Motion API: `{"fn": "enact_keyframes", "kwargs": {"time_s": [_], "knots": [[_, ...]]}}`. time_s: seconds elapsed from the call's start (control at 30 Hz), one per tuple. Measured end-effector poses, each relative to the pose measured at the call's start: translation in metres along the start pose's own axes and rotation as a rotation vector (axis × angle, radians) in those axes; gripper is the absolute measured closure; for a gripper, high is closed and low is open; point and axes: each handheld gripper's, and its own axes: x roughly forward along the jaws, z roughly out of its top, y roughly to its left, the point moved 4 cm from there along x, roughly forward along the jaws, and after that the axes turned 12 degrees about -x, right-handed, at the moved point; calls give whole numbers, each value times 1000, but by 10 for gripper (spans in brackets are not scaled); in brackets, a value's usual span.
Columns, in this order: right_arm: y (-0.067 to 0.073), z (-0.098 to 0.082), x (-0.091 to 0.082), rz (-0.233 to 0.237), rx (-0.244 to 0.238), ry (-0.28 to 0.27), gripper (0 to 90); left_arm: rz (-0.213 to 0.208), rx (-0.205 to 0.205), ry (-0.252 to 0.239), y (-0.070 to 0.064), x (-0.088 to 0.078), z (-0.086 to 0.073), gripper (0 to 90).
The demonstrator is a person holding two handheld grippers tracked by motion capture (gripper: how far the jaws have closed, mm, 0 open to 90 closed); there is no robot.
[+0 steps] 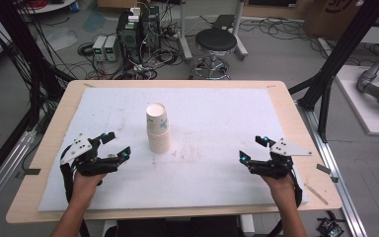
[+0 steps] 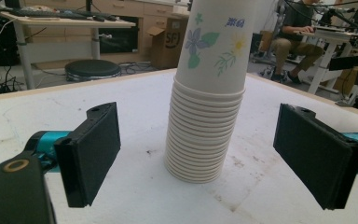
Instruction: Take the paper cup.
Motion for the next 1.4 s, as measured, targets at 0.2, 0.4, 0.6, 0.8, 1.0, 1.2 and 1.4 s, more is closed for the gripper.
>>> {"fn": "enact_keyframes", "kwargs": {"time_s": [0.2, 0.4, 0.6, 0.8, 1.0, 1.2, 1.4], "knots": [[-2, -3, 1, 2, -4, 6, 179, -3, 3, 17, 0, 4, -2, 147], [-2, -2, 1, -2, -6, 8, 179, -2, 1, 0, 5, -5, 4, 147], [0, -1, -1, 17, 22, 30, 179, -24, -19, -10, 3, -9, 9, 147], [3, 6, 1, 34, -13, 28, 179, -52, -20, 9, -1, -4, 13, 147], [4, 7, 4, 48, -24, 38, 179, -59, -16, 13, -6, 2, 24, 147], [6, 11, 1, 50, -30, 30, 179, -64, -1, 17, -12, 11, 40, 147], [7, 11, 2, 50, -32, 37, 179, -83, 29, 35, -21, 24, 56, 147]]}}
